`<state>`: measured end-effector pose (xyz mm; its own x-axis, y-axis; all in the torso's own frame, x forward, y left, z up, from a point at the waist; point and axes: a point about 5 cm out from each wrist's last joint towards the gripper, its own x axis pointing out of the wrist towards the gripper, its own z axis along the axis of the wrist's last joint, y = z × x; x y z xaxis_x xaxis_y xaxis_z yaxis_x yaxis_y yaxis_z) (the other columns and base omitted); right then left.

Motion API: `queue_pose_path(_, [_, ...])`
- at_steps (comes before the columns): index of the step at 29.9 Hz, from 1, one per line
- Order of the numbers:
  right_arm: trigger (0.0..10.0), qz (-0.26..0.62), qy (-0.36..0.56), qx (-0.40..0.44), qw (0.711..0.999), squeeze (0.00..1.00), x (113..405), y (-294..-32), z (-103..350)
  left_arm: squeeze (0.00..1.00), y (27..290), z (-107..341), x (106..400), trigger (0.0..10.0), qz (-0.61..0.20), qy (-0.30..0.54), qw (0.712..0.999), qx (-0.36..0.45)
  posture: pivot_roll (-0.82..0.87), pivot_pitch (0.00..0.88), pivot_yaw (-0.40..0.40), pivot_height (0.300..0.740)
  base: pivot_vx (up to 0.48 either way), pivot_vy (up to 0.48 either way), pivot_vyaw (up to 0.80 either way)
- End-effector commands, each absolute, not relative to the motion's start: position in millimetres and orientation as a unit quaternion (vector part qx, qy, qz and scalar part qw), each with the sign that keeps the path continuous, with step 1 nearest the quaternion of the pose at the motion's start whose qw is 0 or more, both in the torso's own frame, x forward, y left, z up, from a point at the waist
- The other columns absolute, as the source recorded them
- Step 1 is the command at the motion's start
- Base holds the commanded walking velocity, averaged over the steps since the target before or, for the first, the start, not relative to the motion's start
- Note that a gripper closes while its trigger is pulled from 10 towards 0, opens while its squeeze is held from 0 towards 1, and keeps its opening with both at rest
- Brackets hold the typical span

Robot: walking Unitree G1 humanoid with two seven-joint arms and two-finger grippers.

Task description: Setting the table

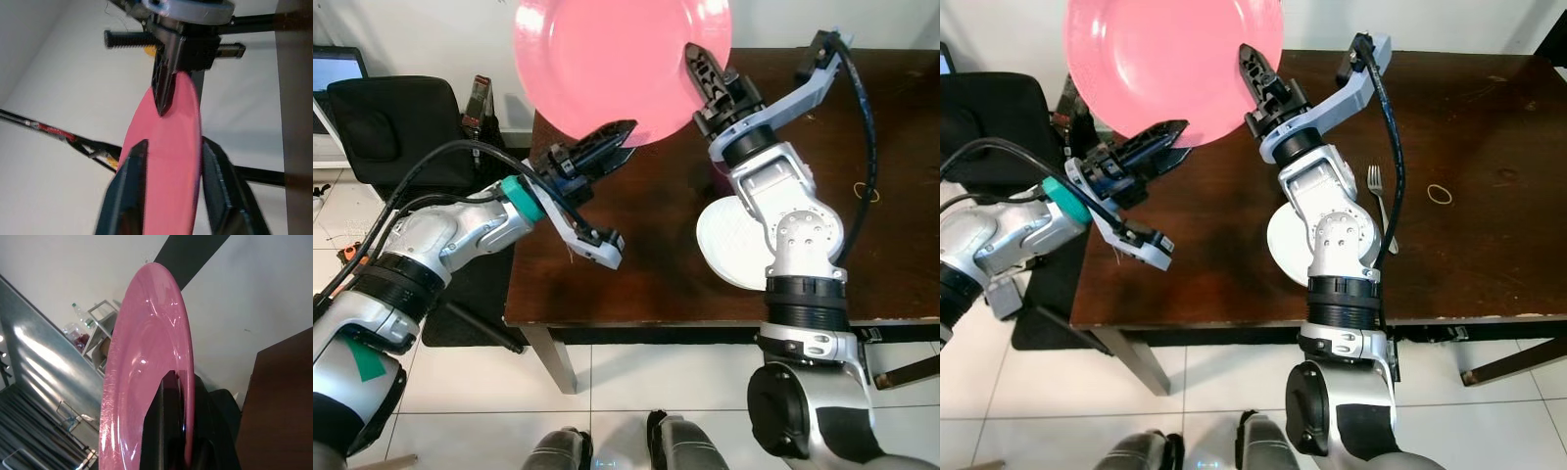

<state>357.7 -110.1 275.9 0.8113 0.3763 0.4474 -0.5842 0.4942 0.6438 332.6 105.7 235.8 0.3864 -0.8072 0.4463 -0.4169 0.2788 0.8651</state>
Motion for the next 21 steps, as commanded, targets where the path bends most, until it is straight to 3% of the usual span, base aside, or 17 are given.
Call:
queue_pose_path(1, [0.0, 0.264, -0.113, 0.424, 0.859, 0.00, 358.6, -113.2, 265.3, 1.00, 107.8, 242.2, 334.7, 10.0, -0.154, -0.531, 0.604, 0.574, 0.06, 0.047, 0.031, 0.740, 0.000, 0.000, 0.00])
queue_pose_path(2, [0.0, 0.240, -0.115, 0.431, 0.862, 0.00, 360.4, -119.2, 261.9, 0.00, 109.9, 235.1, 334.2, 10.0, -0.167, -0.511, 0.623, 0.568, 0.06, 0.049, 0.036, 0.740, 0.000, 0.000, 0.00])
queue_pose_path(3, [0.0, 0.209, -0.118, 0.441, 0.865, 0.00, 362.3, -128.0, 257.2, 0.00, 112.3, 225.6, 331.3, 10.0, -0.182, -0.485, 0.652, 0.554, 0.06, 0.051, 0.044, 0.740, 0.000, 0.000, 0.00])
queue_pose_path(4, [0.0, 0.168, -0.122, 0.453, 0.867, 0.00, 364.2, -140.0, 251.0, 0.00, 114.9, 214.5, 326.6, 10.0, -0.196, -0.447, 0.700, 0.522, 0.06, 0.054, 0.049, 0.740, 0.000, 0.000, 0.00])
queue_pose_path(6, [0.0, 0.168, -0.122, 0.453, 0.867, 0.00, 364.2, -140.0, 251.0, 0.00, 114.9, 214.5, 326.6, 10.0, -0.196, -0.447, 0.700, 0.522, 0.06, 0.054, 0.049, 0.740, 0.000, 0.000, 0.00])
queue_pose_path(7, [0.0, 0.142, -0.125, 0.460, 0.867, 0.00, 365.0, -147.8, 246.8, 0.00, 116.8, 207.3, 322.9, 10.0, -0.205, -0.422, 0.730, 0.497, 0.06, 0.054, 0.050, 0.740, 0.000, 0.000, 0.00])
queue_pose_path(8, [0.0, 0.142, -0.125, 0.460, 0.867, 0.00, 365.0, -147.8, 246.8, 0.00, 116.8, 207.3, 322.9, 10.0, -0.205, -0.422, 0.730, 0.497, 0.06, 0.054, 0.050, 0.740, 0.000, 0.000, 0.00])
queue_pose_path(9, [5.6, 0.119, -0.138, 0.467, 0.865, 0.00, 362.5, -159.2, 242.7, 0.00, 118.4, 199.2, 317.1, 10.0, -0.211, -0.375, 0.784, 0.447, 0.06, 0.060, 0.058, 0.740, 0.000, 0.000, 0.00])
queue_pose_path(12, [5.6, 0.119, -0.138, 0.467, 0.865, 0.00, 362.5, -159.2, 242.7, 0.00, 118.4, 199.2, 317.1, 10.0, -0.211, -0.375, 0.784, 0.447, 0.06, 0.060, 0.058, 0.740, 0.000, 0.000, 0.00])
queue_pose_path(13, [10.0, 0.105, -0.167, 0.472, 0.859, 0.00, 354.3, -173.9, 240.2, 0.00, 121.1, 187.6, 302.7, 10.0, -0.224, -0.341, 0.817, 0.407, 0.06, 0.063, 0.061, 0.740, 0.000, 0.000, 0.00])
queue_pose_path(21, [10.0, 0.099, -0.183, 0.472, 0.856, 0.00, 347.3, -183.6, 238.7, 0.00, 127.7, 175.6, 292.7, 10.0, -0.236, -0.317, 0.826, 0.402, 0.06, 0.063, 0.065, 0.740, 0.000, 0.000, 0.00])
